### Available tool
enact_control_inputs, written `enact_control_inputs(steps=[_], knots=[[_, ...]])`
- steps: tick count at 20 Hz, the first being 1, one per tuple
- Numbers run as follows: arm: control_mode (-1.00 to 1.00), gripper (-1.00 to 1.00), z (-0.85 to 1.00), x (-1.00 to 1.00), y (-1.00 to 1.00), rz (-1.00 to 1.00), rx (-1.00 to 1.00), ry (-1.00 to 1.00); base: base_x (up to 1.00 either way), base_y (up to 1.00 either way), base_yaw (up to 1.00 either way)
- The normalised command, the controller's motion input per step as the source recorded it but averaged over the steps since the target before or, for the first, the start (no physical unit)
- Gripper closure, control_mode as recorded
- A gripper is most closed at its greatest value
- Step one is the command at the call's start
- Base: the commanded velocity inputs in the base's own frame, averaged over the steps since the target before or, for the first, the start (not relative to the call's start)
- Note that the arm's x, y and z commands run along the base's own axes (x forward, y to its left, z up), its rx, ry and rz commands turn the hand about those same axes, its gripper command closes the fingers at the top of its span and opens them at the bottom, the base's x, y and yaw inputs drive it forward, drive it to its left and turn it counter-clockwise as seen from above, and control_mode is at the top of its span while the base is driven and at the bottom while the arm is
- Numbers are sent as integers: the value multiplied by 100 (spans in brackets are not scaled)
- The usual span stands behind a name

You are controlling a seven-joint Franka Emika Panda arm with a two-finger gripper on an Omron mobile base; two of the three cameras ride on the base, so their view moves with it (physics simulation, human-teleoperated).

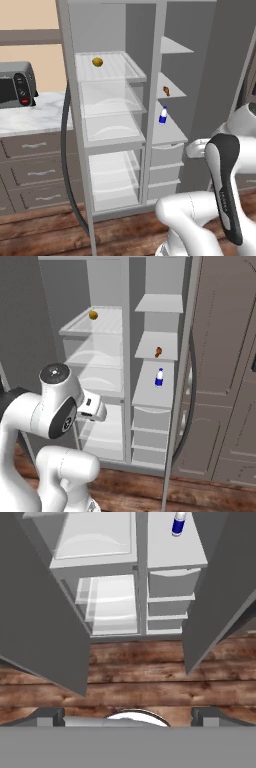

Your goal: There's a chicken drumstick in the fridge that needs to be moved to the freezer for freezing. Pick up the chicken drumstick from the fridge, place it on any shelf in the freezer, and close the fridge and freezer doors when done.

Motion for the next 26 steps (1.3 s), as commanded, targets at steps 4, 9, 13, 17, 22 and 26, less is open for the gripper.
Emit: enact_control_inputs(steps=[4,9,13,17,22,26], knots=[[-100,-100,2,0,-70,11,5,-13,0,0,0],[-100,-100,0,0,-82,5,5,-6,0,0,0],[-100,-100,0,0,-72,0,4,0,0,0,0],[-100,-100,0,0,-49,0,0,0,0,0,0],[-100,-100,-1,11,-44,0,0,0,0,0,0],[-100,-100,0,42,-61,0,0,0,0,0,0]])
